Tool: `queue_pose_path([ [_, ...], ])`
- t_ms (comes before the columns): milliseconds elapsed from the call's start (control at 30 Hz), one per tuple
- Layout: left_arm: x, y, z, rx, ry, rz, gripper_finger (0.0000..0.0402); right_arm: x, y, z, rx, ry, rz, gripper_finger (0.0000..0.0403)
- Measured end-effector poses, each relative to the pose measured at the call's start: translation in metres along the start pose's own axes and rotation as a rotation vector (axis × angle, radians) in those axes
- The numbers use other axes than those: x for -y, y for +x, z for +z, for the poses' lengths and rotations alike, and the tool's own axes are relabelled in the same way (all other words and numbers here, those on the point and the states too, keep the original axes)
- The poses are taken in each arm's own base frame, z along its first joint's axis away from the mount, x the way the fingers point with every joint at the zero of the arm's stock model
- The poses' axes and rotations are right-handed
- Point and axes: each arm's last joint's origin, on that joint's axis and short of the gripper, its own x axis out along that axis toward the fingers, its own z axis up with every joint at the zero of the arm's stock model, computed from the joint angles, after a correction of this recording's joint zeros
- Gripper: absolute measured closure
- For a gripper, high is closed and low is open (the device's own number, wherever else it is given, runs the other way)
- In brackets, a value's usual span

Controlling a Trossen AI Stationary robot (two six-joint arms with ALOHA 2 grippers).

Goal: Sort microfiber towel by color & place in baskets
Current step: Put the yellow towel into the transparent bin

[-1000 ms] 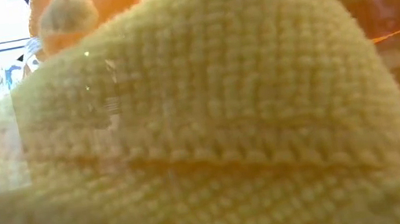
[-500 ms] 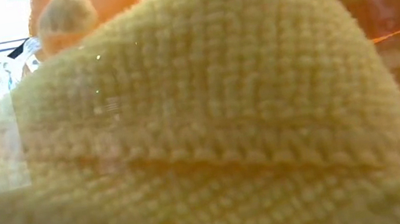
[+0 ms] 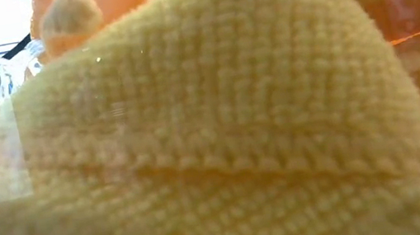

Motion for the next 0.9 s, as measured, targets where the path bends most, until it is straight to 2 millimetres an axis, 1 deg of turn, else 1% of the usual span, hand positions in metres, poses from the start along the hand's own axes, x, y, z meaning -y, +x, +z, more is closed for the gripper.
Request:
queue_pose_path([
  [167,-0.005,-0.001,0.001,0.053,-0.024,0.063,0.0324,0.0,0.0,0.0,0.0,0.0,0.0,0.0326],
  [433,-0.006,-0.001,0.002,0.07,-0.03,0.079,0.0333,0.0,0.0,0.0,0.0,0.001,0.0,0.0319],
  [667,-0.003,-0.005,0.004,0.099,-0.027,0.103,0.0382,0.0,0.0,0.0,0.0,0.002,0.0,0.0327],
  [767,0.0,-0.009,0.007,0.166,-0.021,0.126,0.0397,0.0,0.0,0.0,0.0,0.0,0.0,0.033],
  [900,0.008,-0.024,0.015,0.241,-0.014,0.19,0.0396,0.0,0.0,0.0,0.0,-0.012,0.0,0.0328],
])
